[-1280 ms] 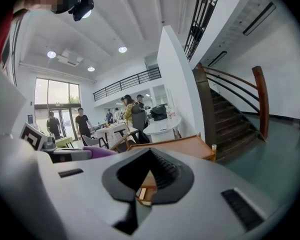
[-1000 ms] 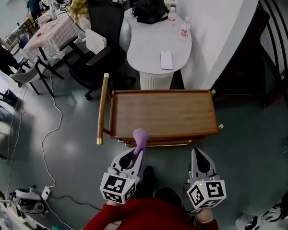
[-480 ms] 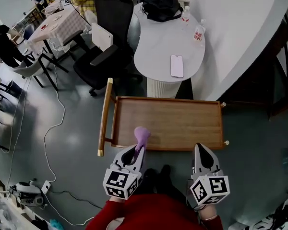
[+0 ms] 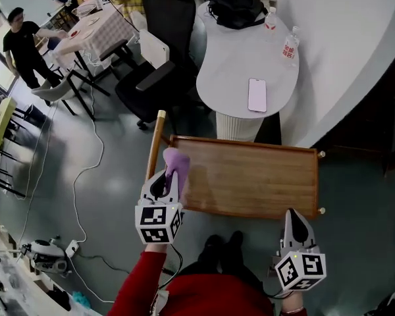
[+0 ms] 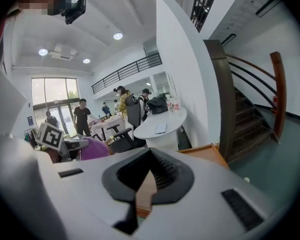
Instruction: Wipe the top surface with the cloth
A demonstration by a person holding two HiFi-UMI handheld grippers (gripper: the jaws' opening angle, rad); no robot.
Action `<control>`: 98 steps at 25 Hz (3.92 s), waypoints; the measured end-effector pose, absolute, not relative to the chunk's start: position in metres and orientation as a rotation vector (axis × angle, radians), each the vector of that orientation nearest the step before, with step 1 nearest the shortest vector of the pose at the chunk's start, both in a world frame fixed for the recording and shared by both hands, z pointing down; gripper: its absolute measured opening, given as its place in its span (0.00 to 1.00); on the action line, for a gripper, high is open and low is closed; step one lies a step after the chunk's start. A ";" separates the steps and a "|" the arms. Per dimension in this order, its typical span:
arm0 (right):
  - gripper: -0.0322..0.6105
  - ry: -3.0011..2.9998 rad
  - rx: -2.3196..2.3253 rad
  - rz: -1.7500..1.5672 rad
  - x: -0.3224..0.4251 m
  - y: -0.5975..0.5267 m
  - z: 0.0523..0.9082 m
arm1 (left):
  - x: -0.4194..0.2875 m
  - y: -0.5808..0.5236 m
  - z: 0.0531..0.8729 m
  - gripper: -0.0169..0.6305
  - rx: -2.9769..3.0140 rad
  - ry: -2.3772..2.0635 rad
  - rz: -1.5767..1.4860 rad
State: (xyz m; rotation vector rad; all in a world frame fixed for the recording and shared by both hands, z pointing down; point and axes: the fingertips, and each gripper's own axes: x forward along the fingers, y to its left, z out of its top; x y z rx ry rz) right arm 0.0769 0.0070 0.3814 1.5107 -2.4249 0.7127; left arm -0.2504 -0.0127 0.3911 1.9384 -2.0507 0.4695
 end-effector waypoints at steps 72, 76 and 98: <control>0.06 -2.351 1.294 0.802 0.024 -0.044 0.442 | -0.289 -0.109 0.528 0.11 1.700 -1.987 0.783; 0.06 -2.260 1.555 0.781 0.070 -0.043 0.437 | -0.165 -0.130 0.485 0.11 2.096 -1.760 0.713; 0.06 -2.078 1.844 0.861 0.207 -0.025 0.445 | 0.055 -0.136 0.570 0.11 2.214 -1.350 0.820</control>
